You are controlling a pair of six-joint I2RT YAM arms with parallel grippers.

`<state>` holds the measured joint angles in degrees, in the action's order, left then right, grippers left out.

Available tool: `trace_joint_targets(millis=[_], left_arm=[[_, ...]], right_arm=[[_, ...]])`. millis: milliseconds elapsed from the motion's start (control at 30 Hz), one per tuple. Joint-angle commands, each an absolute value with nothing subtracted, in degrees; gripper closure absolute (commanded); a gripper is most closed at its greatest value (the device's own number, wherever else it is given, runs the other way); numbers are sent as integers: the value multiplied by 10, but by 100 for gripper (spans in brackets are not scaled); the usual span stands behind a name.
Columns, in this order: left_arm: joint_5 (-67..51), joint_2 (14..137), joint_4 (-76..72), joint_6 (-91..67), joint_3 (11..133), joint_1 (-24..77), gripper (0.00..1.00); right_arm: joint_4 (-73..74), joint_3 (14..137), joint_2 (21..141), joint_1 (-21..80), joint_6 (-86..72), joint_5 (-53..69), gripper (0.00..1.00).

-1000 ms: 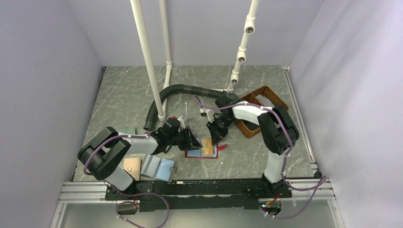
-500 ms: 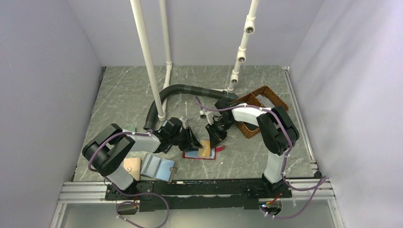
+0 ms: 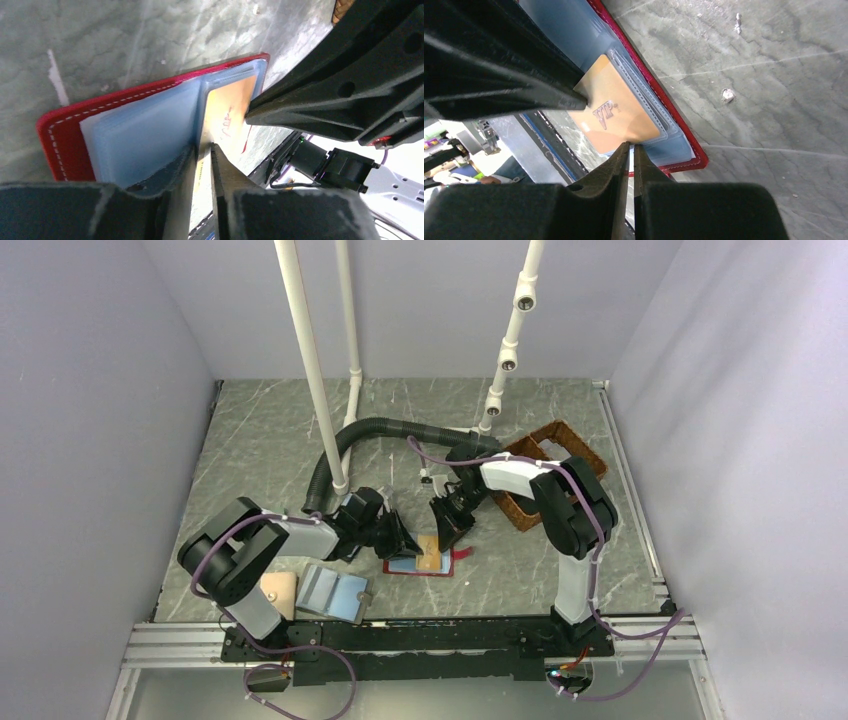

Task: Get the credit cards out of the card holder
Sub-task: Remove the credit card from the card holder.

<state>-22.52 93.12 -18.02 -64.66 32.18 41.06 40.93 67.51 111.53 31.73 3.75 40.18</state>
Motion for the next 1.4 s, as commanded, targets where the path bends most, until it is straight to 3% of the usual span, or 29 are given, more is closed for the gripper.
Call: trace_joint_targets(millis=[0, 67, 900, 1367], left_arm=[[-243, 954, -212, -654, 332, 418, 86], [-248, 957, -220, -654, 331, 418, 100], [-159, 743, -94, -639, 216, 398, 100], [-161, 715, -98, -718, 193, 386, 100]], right_arm=[[345, 672, 1143, 342, 25, 366, 90], [347, 673, 1145, 342, 27, 363, 90], [346, 647, 1123, 346, 70, 303, 80], [346, 642, 1098, 383, 100, 288, 78]])
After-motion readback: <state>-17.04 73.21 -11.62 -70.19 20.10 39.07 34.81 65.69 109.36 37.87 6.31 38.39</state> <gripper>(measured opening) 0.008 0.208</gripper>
